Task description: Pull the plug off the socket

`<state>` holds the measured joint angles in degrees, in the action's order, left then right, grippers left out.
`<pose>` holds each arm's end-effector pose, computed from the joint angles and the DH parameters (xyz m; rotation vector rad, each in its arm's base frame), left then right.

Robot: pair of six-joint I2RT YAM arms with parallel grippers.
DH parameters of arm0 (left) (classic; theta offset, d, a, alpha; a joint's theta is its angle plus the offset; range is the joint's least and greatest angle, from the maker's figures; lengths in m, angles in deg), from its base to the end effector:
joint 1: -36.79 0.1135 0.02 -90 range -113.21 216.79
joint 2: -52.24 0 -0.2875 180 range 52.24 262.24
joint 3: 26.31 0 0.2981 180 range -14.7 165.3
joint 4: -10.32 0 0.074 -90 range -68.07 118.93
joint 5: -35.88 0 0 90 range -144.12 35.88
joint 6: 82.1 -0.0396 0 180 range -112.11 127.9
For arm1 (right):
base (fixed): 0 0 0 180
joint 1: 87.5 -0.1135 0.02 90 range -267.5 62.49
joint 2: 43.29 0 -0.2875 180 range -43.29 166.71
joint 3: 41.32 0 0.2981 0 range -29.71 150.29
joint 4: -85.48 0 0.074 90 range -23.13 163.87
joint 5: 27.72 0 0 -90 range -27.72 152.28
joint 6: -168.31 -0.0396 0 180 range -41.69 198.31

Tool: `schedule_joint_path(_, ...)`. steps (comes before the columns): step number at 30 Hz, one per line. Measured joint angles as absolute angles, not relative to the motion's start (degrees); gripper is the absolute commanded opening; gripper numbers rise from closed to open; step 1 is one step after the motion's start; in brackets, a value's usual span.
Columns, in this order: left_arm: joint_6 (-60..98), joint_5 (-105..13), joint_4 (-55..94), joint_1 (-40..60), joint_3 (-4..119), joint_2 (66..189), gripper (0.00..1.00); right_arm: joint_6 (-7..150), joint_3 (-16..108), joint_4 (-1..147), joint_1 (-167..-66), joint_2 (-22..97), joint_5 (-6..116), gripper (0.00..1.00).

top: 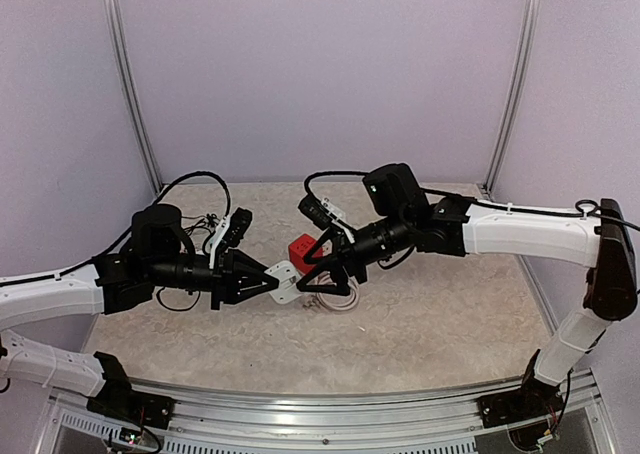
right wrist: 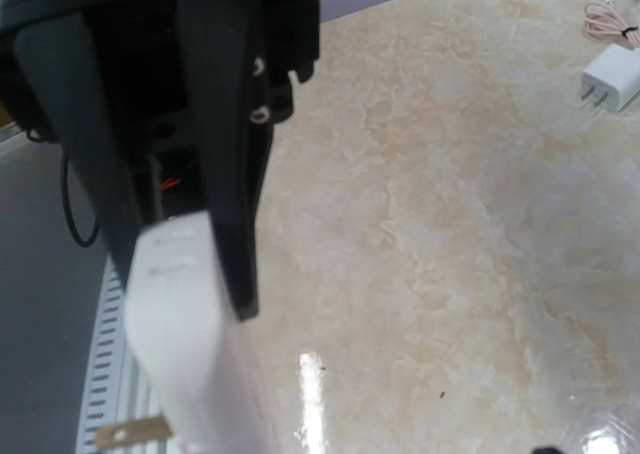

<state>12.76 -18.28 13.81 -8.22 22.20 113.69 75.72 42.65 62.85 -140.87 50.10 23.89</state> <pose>0.1779 -0.2108 0.2693 1.0930 1.6409 -1.1660 0.2309 0.3518 0.2960 -1.3431 1.8283 1.2636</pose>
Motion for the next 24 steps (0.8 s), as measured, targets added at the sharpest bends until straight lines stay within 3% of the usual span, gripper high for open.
schedule_joint_path(24,13.7,-13.5,10.5,-8.1,22.2,114.9,0.0,75.3,44.7,64.2,-141.6,53.7,22.4,0.84)
